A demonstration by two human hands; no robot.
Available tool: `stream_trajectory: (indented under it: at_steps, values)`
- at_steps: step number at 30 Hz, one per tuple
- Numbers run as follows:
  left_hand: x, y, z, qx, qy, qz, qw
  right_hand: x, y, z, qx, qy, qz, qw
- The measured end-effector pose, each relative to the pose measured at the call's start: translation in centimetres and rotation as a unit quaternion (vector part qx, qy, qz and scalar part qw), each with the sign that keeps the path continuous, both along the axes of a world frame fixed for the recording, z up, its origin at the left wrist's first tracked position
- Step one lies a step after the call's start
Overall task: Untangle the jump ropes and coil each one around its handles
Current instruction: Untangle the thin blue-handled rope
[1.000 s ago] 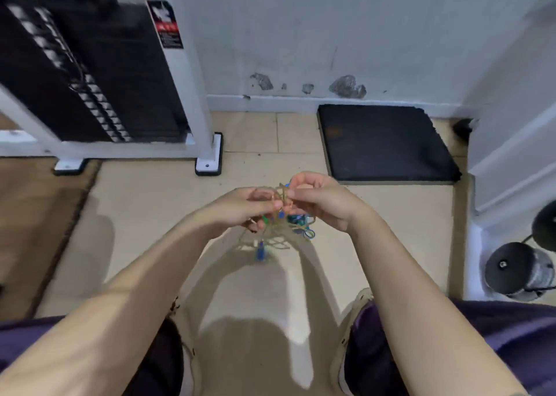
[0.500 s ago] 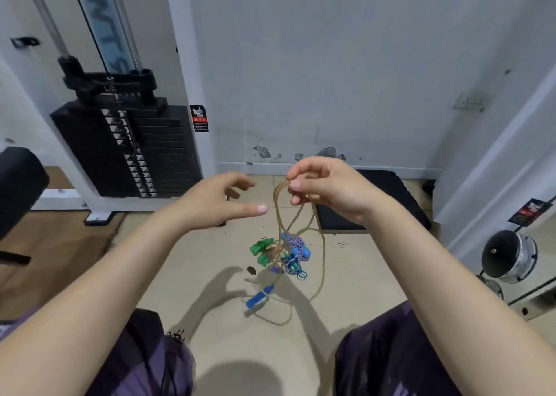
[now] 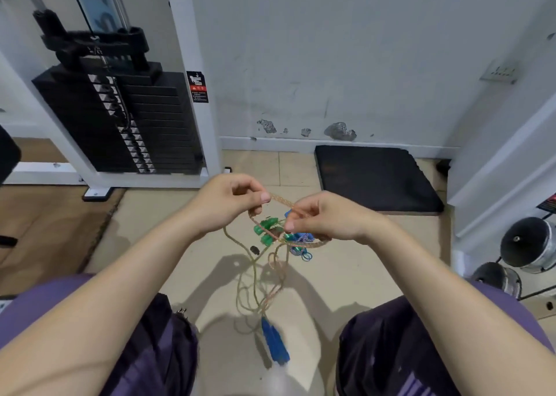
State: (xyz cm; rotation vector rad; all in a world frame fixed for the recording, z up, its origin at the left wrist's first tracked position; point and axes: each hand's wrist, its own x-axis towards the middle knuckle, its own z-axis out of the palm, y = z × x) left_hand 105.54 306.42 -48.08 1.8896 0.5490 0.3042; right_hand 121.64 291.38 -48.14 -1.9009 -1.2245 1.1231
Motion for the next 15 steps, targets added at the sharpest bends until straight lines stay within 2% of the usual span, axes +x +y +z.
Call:
stream_trajectory:
  at_steps: [4, 8, 13, 15]
  values:
    - [-0.1, 2.3, 0.0, 0.031, -0.045, 0.044, 0.998, 1.5, 0.2, 0.8, 0.093, 0.028, -0.093, 0.991]
    - [0.1, 2.7, -0.6, -0.013, 0.003, -0.049, 0.999, 1.6, 0.7, 0.4, 0.153, 0.180, -0.107, 0.966]
    - [0.9, 0.7, -1.3, -0.050, 0.072, -0.130, 0.988, -0.2, 1.4, 0.6, 0.196, 0.191, -0.131, 0.953]
    - [1.3, -0.2, -2.1, -0.028, 0.082, -0.134, 0.987, -0.5, 1.5, 0.7, 0.220, 0.189, -0.147, 0.946]
